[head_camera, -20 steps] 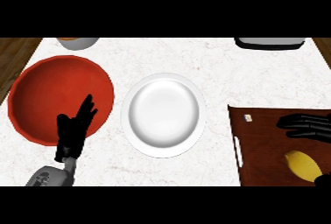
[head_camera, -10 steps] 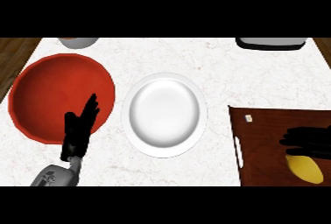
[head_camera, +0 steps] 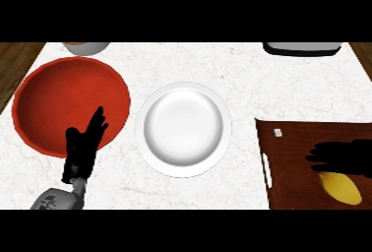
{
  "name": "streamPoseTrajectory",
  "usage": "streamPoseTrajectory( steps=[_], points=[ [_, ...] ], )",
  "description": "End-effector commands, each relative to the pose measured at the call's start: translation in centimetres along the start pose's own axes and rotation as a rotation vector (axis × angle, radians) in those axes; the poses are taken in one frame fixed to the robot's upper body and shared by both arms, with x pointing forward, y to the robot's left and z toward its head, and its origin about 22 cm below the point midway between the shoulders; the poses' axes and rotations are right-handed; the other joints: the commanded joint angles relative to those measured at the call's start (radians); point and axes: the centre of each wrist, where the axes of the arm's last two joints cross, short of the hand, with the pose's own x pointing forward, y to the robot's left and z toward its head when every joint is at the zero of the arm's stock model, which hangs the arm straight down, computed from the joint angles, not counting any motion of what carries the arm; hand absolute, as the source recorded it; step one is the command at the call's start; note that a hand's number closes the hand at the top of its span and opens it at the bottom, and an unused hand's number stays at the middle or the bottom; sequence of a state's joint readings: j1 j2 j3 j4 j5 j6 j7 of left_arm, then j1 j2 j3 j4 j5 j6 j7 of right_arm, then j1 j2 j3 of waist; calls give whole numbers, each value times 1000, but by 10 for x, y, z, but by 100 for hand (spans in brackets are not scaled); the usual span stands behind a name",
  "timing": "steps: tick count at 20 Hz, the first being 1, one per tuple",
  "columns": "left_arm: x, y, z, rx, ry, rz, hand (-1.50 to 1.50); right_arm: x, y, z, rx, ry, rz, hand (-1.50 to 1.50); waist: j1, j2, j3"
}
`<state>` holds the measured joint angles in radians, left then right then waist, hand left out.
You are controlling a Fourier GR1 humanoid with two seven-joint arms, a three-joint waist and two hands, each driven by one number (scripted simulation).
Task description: Pick the lemon from the tray and place it in the plate
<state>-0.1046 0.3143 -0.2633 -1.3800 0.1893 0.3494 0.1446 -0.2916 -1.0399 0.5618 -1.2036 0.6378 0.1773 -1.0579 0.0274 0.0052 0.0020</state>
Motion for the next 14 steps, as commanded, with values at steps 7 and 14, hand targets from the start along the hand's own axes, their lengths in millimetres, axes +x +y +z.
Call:
streamPoseTrajectory(
  steps=[7,14],
  points=[
    [9,8,10,10,2,14,0,-17,15,-14,82,-163,-24,-150,-10,-3,-1],
    [-1,0,10,25,22,3,0,-19,40,-25,69,-162,-49,-150,-19,-3,-1]
  ],
)
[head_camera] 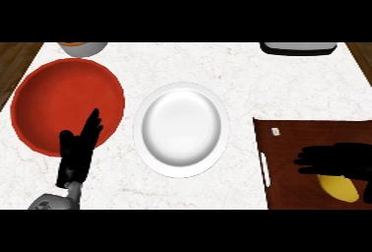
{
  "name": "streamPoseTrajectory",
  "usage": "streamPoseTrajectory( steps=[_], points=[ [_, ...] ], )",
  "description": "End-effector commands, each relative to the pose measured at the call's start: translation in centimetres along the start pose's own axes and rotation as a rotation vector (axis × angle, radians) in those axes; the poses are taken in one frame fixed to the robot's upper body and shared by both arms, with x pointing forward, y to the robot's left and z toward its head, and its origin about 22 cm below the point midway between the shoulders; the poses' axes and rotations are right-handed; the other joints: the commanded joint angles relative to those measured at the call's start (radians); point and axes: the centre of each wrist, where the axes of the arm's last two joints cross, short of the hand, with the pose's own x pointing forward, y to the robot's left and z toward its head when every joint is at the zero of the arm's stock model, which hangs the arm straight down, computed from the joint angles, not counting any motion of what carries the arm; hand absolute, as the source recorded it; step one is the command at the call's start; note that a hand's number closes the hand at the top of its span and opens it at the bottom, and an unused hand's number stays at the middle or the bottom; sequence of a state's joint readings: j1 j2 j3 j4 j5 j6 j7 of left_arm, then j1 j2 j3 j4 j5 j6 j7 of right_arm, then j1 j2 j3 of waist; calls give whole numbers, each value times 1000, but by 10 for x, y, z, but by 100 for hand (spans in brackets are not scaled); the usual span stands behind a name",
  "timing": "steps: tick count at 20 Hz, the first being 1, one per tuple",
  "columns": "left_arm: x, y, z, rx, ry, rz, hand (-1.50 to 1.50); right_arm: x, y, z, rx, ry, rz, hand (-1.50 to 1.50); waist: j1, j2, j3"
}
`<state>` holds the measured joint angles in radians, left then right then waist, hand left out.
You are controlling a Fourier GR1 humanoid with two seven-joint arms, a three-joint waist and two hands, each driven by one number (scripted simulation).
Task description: Pick the lemon from the tray and place it in the plate
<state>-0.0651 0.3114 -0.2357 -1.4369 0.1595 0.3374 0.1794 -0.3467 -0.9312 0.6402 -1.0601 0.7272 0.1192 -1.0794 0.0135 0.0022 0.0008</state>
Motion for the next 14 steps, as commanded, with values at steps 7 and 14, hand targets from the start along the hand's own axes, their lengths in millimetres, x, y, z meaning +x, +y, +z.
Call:
streamPoseTrajectory(
  steps=[7,14],
  points=[
    [-17,-2,10,3,19,11,0,-14,6,11,33,-118,-23,150,-5,-1,-1],
    [11,14,-7,12,-16,-3,0,-13,11,-32,-49,-202,76,150,-1,1,0]
  ],
)
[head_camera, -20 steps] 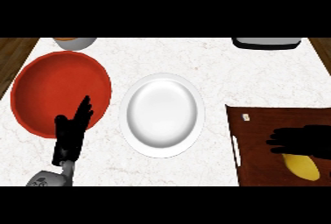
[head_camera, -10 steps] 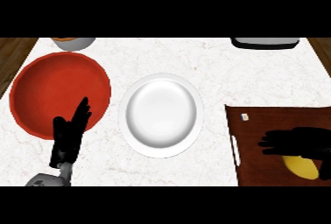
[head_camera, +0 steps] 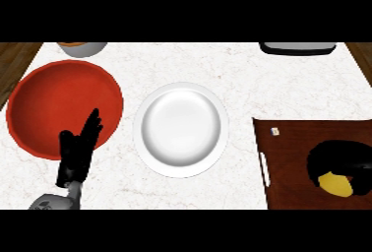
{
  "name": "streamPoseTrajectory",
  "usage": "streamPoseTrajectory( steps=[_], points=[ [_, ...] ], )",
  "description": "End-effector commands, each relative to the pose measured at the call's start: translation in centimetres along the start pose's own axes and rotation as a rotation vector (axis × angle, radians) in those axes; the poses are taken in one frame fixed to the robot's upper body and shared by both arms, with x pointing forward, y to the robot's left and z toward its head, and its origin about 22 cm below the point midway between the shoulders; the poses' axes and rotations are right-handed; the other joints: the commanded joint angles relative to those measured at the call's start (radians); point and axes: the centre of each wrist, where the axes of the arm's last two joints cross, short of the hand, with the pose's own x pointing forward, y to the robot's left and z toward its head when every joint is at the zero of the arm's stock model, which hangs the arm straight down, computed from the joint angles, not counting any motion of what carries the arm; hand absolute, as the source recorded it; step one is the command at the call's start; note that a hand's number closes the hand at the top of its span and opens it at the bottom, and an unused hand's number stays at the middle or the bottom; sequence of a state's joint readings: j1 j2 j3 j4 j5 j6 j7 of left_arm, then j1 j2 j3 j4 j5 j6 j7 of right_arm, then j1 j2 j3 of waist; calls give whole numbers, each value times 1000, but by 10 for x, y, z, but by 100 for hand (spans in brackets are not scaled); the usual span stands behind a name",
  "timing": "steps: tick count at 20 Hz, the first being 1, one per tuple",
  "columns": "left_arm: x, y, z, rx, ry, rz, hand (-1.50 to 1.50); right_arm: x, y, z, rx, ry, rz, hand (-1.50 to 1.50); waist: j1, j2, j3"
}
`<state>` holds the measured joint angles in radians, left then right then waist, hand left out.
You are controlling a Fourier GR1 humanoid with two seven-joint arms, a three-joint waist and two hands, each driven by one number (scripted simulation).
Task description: Pick the lemon from the tray and place it in the plate
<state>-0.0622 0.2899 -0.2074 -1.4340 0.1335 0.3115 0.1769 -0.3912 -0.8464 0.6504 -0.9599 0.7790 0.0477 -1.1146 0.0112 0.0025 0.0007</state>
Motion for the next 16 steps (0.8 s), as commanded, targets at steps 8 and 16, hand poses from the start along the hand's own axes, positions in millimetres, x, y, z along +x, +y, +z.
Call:
streamPoseTrajectory(
  steps=[8,16],
  points=[
    [-10,-4,4,27,15,16,0,-5,-21,21,-352,-78,96,150,-13,-4,0],
    [-11,-3,4,9,40,-15,0,71,-51,-205,-662,224,-177,150,-14,-28,-10]
  ],
)
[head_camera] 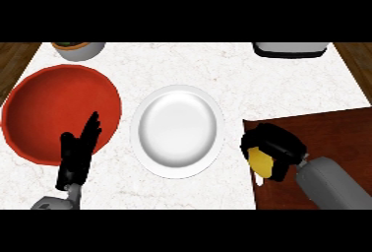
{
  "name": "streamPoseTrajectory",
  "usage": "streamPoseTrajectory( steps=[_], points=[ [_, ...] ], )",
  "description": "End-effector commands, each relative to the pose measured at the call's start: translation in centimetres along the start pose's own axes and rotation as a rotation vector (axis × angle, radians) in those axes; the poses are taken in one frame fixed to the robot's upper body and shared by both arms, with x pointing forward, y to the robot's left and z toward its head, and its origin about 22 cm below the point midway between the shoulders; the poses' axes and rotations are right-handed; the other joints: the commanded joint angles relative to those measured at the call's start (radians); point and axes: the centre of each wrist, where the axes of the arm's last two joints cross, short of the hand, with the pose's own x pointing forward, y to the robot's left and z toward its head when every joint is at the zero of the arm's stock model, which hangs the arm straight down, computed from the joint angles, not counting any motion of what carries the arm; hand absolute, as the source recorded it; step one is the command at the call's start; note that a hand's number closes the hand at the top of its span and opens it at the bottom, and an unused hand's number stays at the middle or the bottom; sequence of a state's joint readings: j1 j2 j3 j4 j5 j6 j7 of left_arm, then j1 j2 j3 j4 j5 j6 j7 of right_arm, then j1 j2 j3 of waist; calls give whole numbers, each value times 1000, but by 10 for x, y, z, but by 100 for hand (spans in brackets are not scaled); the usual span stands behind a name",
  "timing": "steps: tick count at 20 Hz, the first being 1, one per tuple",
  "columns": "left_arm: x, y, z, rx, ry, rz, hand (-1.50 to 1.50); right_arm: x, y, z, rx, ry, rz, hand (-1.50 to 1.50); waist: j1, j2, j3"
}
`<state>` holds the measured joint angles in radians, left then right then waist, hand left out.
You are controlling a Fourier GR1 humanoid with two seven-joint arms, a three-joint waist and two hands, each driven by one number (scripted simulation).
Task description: Pick the lemon from the tray and place it in the plate
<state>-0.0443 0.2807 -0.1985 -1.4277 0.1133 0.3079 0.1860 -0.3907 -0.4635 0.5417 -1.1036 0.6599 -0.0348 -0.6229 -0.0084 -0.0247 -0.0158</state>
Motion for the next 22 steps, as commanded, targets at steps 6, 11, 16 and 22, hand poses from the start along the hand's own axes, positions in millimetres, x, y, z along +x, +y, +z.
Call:
streamPoseTrajectory(
  steps=[6,11,16,22],
  points=[
    [-3,4,0,8,16,-13,0,134,-5,-133,-475,189,-130,150,-21,-16,10],
    [-1,-4,-1,-4,19,10,0,175,-42,-150,-626,368,-58,150,5,-1,11],
    [7,-3,-4,-11,-6,2,0,212,-46,-165,-666,576,-42,150,37,16,14],
    [13,-17,-5,-10,-20,4,0,226,-59,-193,-640,686,-1,150,33,25,15]
  ],
)
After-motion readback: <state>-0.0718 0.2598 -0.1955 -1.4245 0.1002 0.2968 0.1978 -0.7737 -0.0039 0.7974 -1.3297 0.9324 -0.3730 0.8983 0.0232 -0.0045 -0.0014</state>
